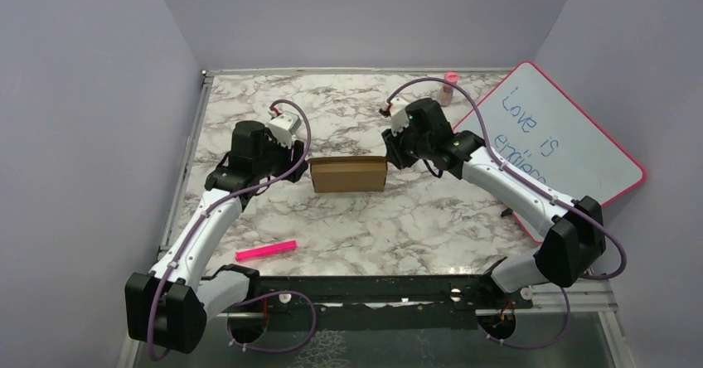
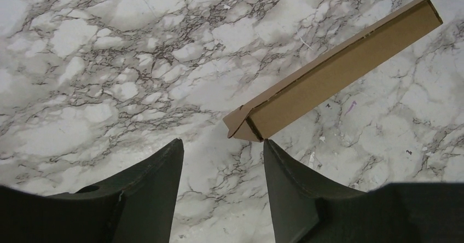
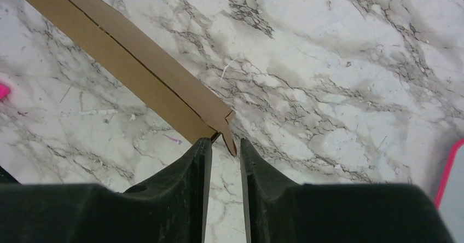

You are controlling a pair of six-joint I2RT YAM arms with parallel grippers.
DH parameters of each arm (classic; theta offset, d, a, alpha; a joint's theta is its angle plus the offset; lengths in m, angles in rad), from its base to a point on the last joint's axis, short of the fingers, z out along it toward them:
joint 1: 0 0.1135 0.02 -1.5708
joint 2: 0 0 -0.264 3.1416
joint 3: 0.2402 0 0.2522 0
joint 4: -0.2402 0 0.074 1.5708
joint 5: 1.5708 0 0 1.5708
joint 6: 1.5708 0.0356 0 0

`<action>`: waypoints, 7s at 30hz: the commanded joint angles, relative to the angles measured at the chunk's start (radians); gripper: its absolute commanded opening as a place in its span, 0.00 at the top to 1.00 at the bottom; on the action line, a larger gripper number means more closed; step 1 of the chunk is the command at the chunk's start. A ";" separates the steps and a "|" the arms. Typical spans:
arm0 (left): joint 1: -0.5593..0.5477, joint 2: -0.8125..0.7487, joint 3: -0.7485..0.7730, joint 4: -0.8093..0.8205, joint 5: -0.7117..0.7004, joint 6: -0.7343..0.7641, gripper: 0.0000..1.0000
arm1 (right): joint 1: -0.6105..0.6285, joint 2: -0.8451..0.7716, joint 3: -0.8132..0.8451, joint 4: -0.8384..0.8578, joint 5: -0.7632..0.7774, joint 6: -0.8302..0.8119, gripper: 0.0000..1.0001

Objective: Fold the paper box

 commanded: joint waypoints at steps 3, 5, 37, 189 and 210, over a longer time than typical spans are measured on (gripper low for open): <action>-0.004 0.032 0.045 -0.007 0.059 0.018 0.46 | -0.002 0.037 -0.002 0.017 -0.054 -0.011 0.69; -0.004 0.038 0.050 -0.007 0.061 0.020 0.46 | -0.002 0.044 -0.001 0.020 -0.058 -0.011 0.70; -0.004 0.149 0.129 -0.076 0.129 0.038 0.80 | -0.003 0.056 0.011 0.002 -0.116 -0.039 0.94; -0.295 -0.194 -0.234 0.147 -0.421 -0.469 0.66 | 0.202 -0.042 -0.272 0.239 0.256 0.656 0.46; -0.150 -0.271 -0.236 0.264 -0.197 -0.576 0.21 | 0.162 -0.087 -0.241 0.238 0.235 0.634 0.12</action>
